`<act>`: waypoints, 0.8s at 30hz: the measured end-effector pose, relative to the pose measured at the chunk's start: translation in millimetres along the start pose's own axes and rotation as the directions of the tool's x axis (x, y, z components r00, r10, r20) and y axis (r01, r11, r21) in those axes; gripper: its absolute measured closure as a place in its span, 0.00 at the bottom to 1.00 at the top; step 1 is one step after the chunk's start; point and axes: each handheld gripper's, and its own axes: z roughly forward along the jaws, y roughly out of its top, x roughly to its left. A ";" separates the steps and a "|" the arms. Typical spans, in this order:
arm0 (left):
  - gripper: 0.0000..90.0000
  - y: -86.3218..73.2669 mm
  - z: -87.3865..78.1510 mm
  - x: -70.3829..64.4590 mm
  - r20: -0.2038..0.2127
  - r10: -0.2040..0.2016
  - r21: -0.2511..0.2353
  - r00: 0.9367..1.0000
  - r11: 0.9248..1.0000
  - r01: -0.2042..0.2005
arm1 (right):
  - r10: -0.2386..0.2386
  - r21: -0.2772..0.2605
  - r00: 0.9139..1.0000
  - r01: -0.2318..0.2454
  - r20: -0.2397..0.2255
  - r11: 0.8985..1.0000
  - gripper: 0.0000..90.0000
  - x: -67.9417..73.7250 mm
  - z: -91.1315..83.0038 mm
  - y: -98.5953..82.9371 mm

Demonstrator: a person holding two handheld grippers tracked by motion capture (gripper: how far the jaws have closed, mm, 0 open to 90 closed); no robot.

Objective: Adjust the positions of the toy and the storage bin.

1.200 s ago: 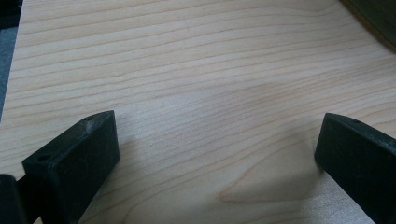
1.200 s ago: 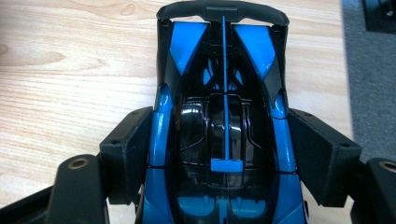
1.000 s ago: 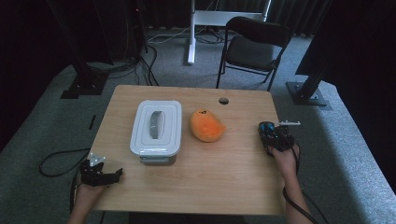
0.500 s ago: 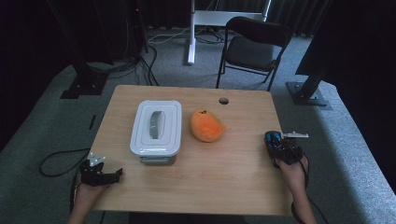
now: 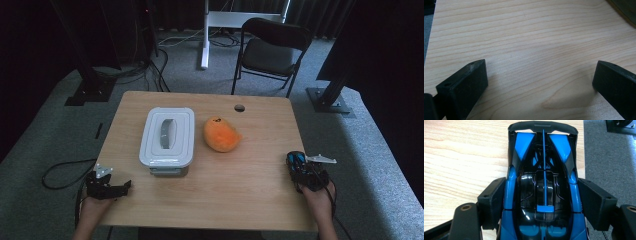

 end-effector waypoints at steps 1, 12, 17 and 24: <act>0.00 0.0 -0.1 0.0 0.000 0.000 0.001 1.000 1.000 0.000 | -0.004 -0.002 1.000 0.005 0.006 1.000 0.29 0.3 -0.7 -1.5; 0.00 -0.2 -0.2 -0.4 -0.003 -0.004 0.000 1.000 1.000 0.004 | -0.007 0.021 1.000 0.007 -0.003 1.000 0.29 1.7 4.3 -15.6; 0.00 -0.2 -0.2 -0.4 -0.003 -0.004 0.000 1.000 1.000 0.004 | -0.011 0.036 1.000 0.011 0.001 0.999 0.29 2.8 12.2 -19.1; 0.00 -0.2 -0.2 -0.4 -0.003 -0.004 0.000 1.000 1.000 0.004 | -0.002 0.030 1.000 0.003 -0.018 1.000 0.29 0.8 16.6 -23.1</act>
